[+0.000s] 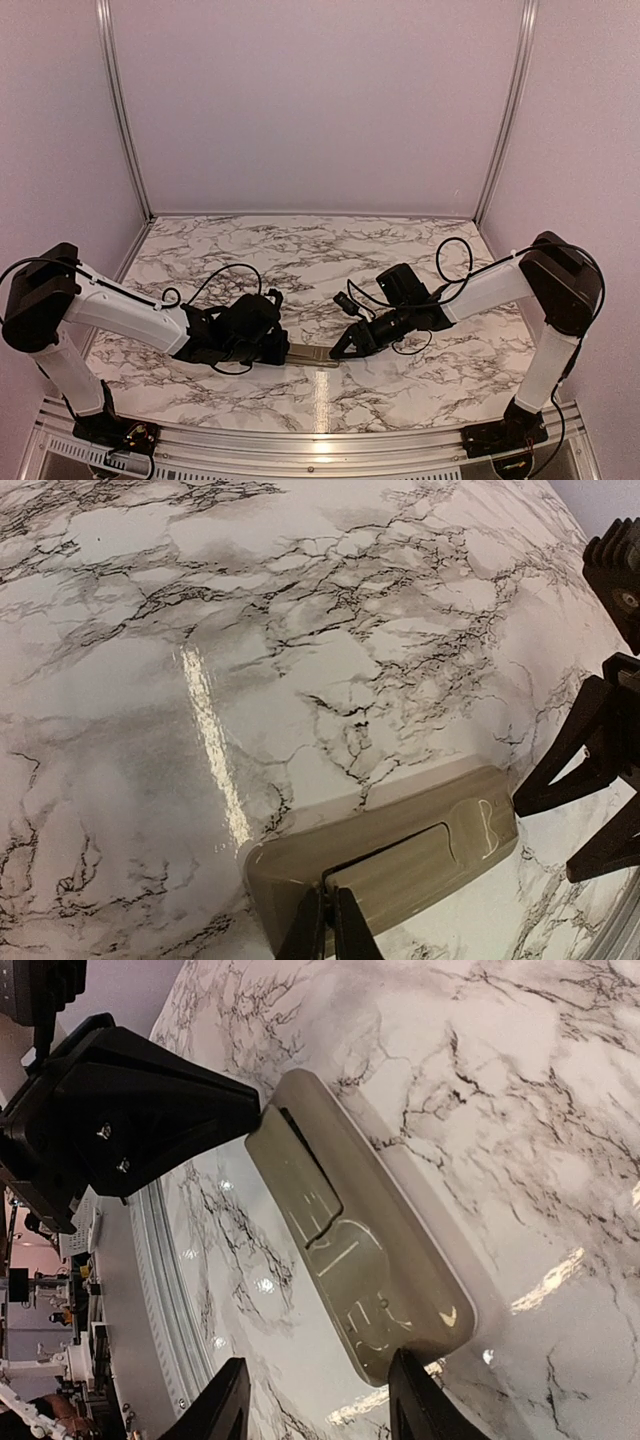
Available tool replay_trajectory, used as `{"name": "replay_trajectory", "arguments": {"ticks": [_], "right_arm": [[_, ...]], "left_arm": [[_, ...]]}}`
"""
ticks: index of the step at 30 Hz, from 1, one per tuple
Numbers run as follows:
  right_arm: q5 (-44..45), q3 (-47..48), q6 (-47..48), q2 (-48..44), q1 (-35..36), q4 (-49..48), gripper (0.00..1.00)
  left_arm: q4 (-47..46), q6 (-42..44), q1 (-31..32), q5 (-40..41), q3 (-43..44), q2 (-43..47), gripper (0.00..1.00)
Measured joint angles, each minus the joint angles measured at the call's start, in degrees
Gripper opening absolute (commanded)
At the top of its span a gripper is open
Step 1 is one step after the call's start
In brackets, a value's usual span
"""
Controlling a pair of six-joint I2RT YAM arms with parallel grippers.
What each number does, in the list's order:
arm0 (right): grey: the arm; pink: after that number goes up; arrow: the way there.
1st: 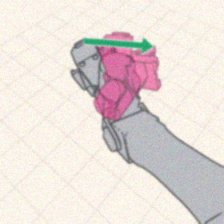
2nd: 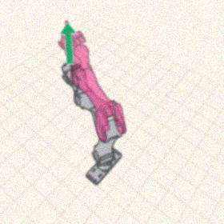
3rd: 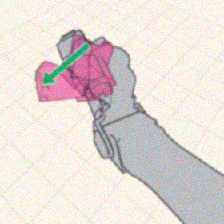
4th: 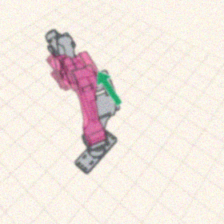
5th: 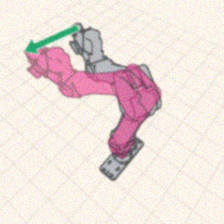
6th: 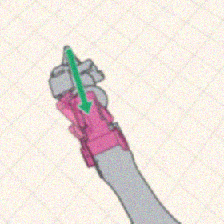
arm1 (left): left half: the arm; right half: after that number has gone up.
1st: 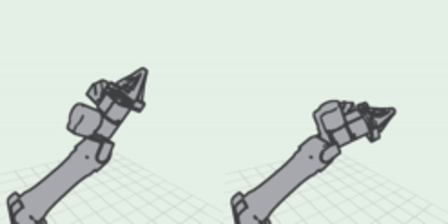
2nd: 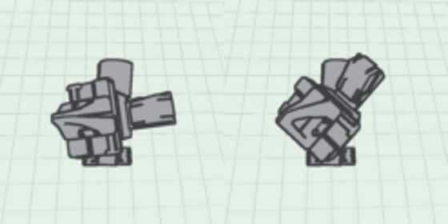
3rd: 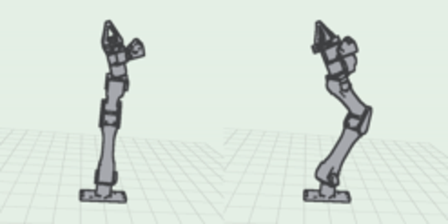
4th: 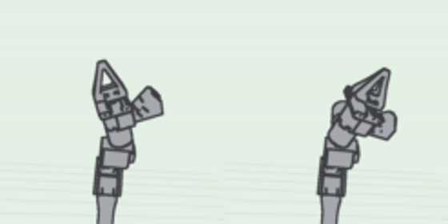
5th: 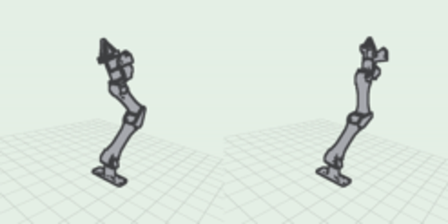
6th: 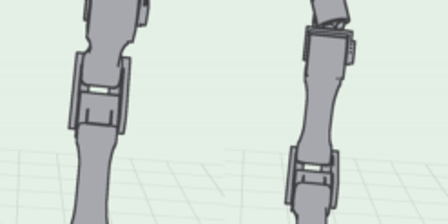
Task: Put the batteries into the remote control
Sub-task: Load the battery cover onto the remote control without the battery cover.
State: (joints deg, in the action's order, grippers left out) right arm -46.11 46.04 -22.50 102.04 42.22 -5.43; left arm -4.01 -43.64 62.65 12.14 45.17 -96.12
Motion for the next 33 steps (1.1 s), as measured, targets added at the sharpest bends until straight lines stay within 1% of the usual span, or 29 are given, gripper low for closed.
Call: {"name": "replay_trajectory", "arguments": {"ticks": [8,13,17,28,33], "right_arm": [[1.05,0.00,0.50,-0.59,-0.04,1.49,0.56],[2.75,-0.04,1.55,-1.03,-1.11,3.21,0.58],[3.15,-0.11,1.55,-0.98,-1.77,3.34,0.55],[2.58,-0.09,1.55,0.98,-0.55,2.91,0.40],[2.40,-0.09,1.31,0.98,-0.33,2.82,0.39]], "left_arm": [[0.02,-0.68,0.57,0.42,-0.55,0.59,0.04],[0.04,-0.94,0.66,0.61,-0.55,0.59,0.05],[0.07,-1.09,0.74,0.83,-0.55,0.59,0.05],[0.15,-1.14,0.96,0.85,-0.55,1.31,0.06],[0.55,-1.14,1.18,0.90,-0.55,1.70,0.05]]}}
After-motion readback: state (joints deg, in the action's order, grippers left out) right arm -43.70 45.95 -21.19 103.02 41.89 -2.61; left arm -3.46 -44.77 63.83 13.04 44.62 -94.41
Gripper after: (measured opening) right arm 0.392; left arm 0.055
